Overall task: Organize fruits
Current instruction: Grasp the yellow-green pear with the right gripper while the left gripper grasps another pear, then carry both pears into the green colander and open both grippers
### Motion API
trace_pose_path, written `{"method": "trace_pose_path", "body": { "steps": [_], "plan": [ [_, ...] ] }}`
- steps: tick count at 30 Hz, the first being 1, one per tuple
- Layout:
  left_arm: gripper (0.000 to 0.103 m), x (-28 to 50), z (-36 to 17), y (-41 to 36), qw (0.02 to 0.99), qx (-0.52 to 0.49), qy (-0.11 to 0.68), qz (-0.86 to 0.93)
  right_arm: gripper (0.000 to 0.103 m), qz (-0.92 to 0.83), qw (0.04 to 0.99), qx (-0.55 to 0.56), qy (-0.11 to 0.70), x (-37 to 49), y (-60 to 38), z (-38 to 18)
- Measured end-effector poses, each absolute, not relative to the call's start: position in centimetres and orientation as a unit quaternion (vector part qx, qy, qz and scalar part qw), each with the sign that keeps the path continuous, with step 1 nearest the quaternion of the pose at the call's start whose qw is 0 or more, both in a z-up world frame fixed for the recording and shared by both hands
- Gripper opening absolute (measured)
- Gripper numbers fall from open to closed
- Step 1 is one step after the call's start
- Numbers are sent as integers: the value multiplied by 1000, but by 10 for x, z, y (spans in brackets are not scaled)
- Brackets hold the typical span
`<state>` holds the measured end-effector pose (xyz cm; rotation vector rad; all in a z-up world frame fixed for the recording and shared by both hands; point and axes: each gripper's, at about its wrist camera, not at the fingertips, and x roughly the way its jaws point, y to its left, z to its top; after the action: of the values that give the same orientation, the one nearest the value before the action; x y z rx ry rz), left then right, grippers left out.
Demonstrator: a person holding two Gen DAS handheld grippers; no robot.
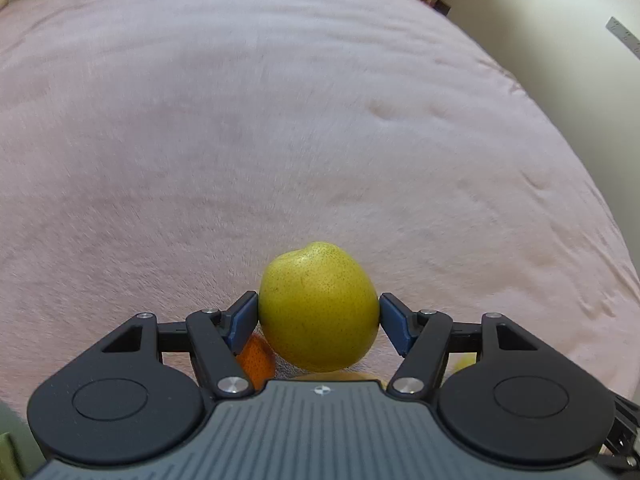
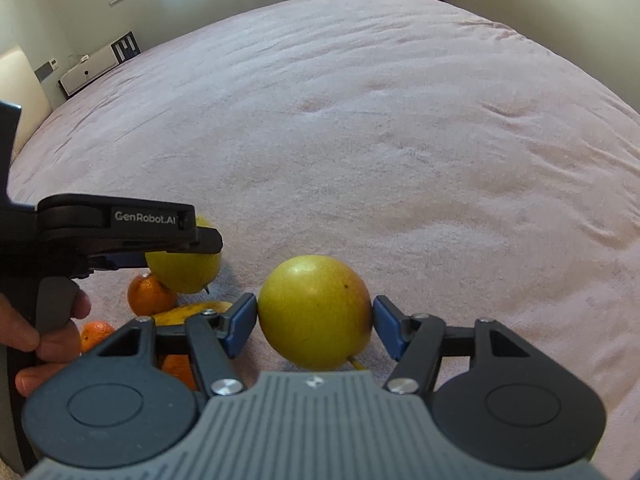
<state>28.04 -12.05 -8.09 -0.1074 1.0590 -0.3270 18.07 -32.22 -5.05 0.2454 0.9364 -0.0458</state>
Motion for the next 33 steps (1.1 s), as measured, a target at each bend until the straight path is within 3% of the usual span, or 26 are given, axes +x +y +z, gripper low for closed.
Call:
{"method": "trace_pose_path", "body": {
  "steps": [17,26,33],
  "plan": [
    [75,185,32,-45,889,-3,441,-124,61,88,918,123,367,149,-275,11],
    [75,145,39,36,888,-20,455,-62,61,202,908,98,352,128,-211,33],
    [75,131,25,94,870,-65,489,-2,61,285,895,4,344,115,-140,40]
  ]
}}
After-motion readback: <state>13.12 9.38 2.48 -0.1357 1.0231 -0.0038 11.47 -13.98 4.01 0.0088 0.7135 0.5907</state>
